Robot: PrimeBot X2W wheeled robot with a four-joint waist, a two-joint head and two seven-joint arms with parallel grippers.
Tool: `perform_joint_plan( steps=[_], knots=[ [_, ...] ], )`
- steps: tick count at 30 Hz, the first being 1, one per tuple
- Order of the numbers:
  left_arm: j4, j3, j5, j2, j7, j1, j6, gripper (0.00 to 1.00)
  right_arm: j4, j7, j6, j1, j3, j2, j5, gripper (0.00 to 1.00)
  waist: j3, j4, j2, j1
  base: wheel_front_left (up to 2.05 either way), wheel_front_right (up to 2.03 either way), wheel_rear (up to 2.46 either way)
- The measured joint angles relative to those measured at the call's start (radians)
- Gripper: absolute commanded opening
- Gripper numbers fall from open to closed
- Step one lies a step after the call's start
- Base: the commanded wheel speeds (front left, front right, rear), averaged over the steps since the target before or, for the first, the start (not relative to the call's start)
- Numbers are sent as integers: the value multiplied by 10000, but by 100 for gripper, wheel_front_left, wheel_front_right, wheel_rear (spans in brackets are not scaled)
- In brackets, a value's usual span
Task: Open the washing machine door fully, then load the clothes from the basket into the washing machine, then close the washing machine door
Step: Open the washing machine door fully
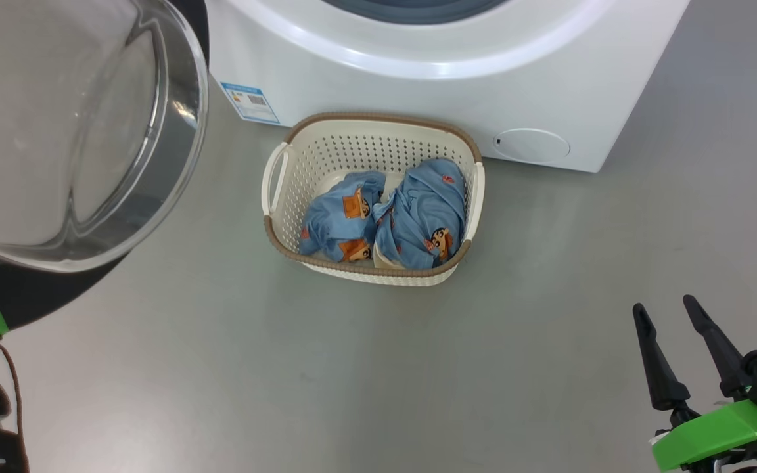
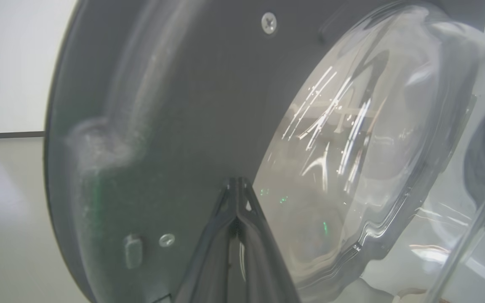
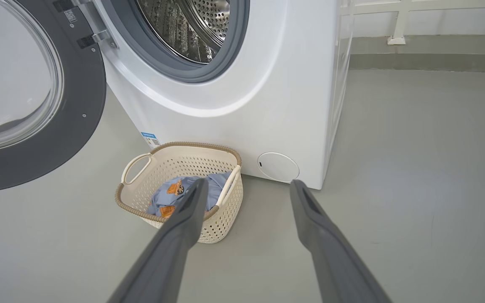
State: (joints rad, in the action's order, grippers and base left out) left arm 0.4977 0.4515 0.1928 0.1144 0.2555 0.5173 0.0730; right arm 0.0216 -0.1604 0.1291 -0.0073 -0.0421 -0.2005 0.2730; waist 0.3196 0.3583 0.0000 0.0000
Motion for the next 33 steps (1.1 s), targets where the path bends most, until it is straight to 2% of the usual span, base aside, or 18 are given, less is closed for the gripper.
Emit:
perform_joint_plan(
  steps=[9,18,27,28,30,31,32,33],
  knots=[
    [-1555,92,-577,-362,10,-586,-541,0,447,-299,0,3,163,314,2,100,-555,-97,0,0,0,0,0],
    [-3116,-382,-895,-663,12,-1254,-1043,0,901,-587,0,77,265,548,19,100,-1206,-417,0,1,0,0,0],
    [-4600,-1281,-1200,-811,12,-2187,-1143,0,1183,-792,0,113,336,836,27,100,-1743,-1125,0,0,0,0,0],
    [-4696,-1407,-1227,-819,13,-2330,-1141,4,1189,-794,0,122,347,861,27,100,-1791,-1226,0,1,0,0,0],
    [-4767,-1699,-1254,-832,13,-2626,-1143,18,1208,-796,0,130,353,909,27,100,-1882,-1434,0,1,0,0,0],
    [-4767,-1699,-1254,-832,13,-2626,-1143,34,1208,-796,0,130,353,909,27,100,-1882,-1434,0,1,0,0,0],
    [-4769,-1837,-1258,-834,12,-2796,-1141,34,1208,-807,0,132,351,947,27,100,-1925,-1542,0,0,0,0,0],
    [-4769,-1962,-1254,-838,12,-2972,-1141,39,1204,-842,0,136,353,982,25,100,-1967,-1652,0,0,0,0,0]
  ],
)
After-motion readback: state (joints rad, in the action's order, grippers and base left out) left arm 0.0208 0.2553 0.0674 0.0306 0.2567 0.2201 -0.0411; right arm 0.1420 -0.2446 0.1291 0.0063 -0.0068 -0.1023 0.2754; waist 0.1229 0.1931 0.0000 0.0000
